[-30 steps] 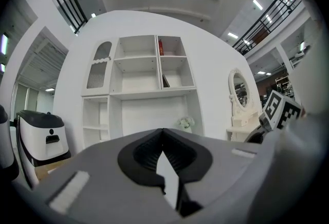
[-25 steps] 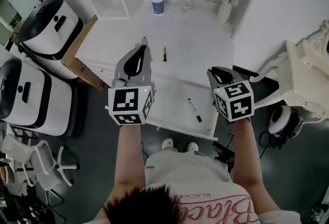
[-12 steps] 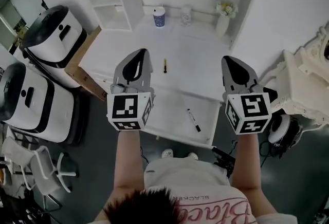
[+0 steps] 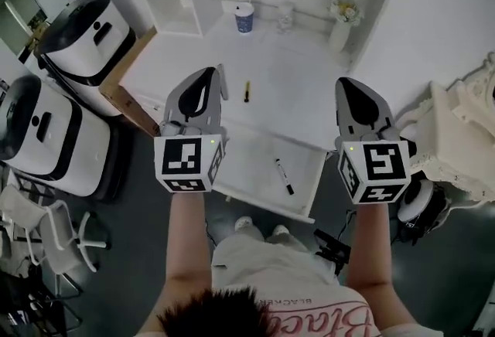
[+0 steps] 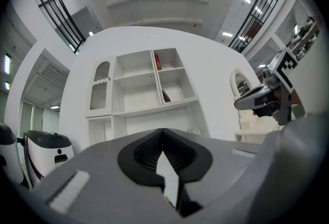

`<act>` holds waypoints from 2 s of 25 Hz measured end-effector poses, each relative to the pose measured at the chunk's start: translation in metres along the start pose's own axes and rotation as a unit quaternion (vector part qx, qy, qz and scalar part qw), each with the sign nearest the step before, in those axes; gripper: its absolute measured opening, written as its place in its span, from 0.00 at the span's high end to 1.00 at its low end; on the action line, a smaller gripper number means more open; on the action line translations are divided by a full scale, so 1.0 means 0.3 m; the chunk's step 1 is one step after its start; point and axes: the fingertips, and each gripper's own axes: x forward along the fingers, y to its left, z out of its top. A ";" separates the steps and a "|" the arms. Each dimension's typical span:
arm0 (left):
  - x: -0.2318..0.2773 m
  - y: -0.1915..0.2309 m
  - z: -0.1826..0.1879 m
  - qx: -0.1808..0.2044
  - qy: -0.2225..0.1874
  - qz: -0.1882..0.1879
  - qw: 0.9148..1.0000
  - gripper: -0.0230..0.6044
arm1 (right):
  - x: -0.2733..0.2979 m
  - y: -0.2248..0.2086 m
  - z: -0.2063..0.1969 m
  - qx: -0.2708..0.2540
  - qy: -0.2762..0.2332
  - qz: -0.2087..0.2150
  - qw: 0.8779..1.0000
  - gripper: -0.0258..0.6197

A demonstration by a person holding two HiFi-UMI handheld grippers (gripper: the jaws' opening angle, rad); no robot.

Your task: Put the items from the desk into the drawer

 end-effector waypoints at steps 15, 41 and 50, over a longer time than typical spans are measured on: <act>0.032 0.237 -0.124 0.001 0.017 -0.025 1.000 0.95 | 0.231 0.183 -0.083 0.044 0.075 0.008 0.996 0.70; 0.246 0.681 -0.575 -0.037 0.083 -0.115 0.989 0.95 | 0.861 0.574 -0.628 0.144 0.269 -0.018 0.952 0.59; 0.338 0.674 -0.677 -0.036 0.100 -0.131 0.986 0.95 | 0.986 0.593 -0.941 0.155 0.367 -0.006 0.917 0.68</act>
